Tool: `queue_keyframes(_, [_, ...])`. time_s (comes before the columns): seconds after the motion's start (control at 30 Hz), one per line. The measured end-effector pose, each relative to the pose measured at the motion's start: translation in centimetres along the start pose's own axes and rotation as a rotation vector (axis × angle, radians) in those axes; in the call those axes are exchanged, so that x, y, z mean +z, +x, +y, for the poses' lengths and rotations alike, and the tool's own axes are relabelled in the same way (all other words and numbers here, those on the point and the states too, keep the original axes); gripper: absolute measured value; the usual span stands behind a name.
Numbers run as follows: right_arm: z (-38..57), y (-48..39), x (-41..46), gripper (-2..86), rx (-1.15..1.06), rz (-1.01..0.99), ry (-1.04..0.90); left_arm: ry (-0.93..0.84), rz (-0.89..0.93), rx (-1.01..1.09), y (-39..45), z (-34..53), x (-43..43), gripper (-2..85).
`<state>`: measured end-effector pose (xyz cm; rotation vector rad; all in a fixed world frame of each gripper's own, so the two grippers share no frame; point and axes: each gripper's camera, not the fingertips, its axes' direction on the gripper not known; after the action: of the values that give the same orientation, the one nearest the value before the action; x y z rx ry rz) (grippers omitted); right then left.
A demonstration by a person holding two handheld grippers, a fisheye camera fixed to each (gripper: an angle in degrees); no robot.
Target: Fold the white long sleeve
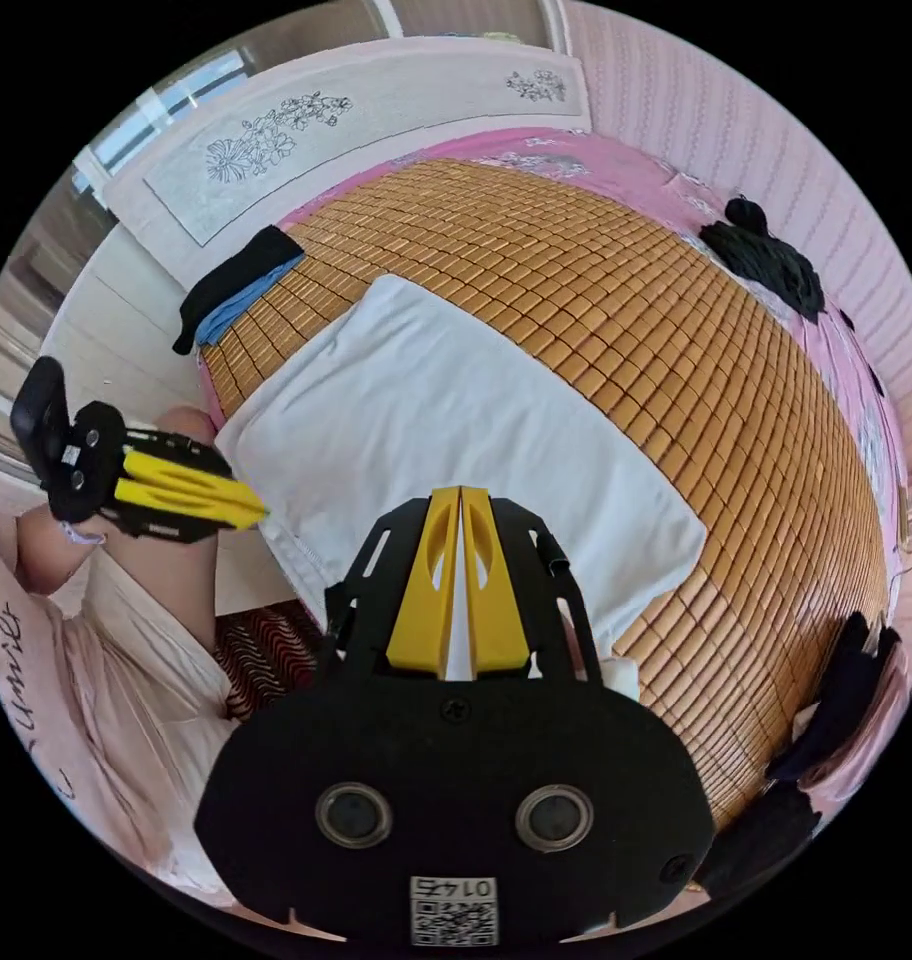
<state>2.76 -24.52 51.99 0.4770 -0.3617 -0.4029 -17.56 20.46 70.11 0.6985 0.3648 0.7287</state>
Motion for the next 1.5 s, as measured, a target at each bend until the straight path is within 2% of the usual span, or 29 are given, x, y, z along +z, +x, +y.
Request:
queue_keyframes(0.07, [-3.0,-0.8,3.1,-0.4,-0.016,0.041,-0.052,-0.014,-0.005,0.031,1.4,0.1,3.1,-0.9])
queue_keyframes(0.13, [-5.2,-1.7,7.4,-0.4,-0.057,0.045,-0.192,-0.07,-0.025,0.052,2.0,0.7,5.6,-1.0])
queue_keyframes(0.3, [-8.0,-4.2,9.5,-0.4,-0.183,0.071,-0.364,-0.002,-0.038,0.119,2.3,3.2,5.9,-1.0])
queue_keyframes(0.5, [-11.3,-5.2,12.1,-0.4,-0.155,0.148,-0.369,0.04,0.066,0.079,0.4,5.2,6.4,-1.0])
queue_keyframes(0.63, [-13.2,-6.3,13.1,-0.4,-0.233,0.162,-0.52,0.06,0.088,0.099,0.0,6.4,6.8,-1.0])
queue_keyframes(0.8, [-14.3,-6.2,14.4,-0.4,-0.209,0.25,-0.492,0.067,0.088,0.107,0.0,7.5,7.1,-1.0])
queue_keyframes(0.9, [-14.6,-8.0,14.7,-0.4,-0.317,0.322,-0.62,0.07,0.081,0.117,0.2,8.2,7.4,-1.0])
queue_keyframes(1.03, [-13.9,-8.0,15.3,-0.4,-0.266,0.45,-0.528,0.063,0.096,0.116,0.2,8.8,7.7,-1.0])
queue_keyframes(1.2, [-10.9,-9.4,14.1,-0.7,-0.339,0.619,-0.413,0.069,0.105,0.116,0.3,9.8,8.1,-1.0])
queue_keyframes(1.33, [-5.5,-6.5,8.0,-0.9,-0.088,0.534,-0.155,0.073,0.113,0.116,0.6,10.6,8.4,-0.9])
queue_keyframes(1.5, [5.6,-1.9,0.3,-0.6,0.204,0.281,-0.058,0.086,0.087,0.167,1.5,11.8,8.4,-0.5])
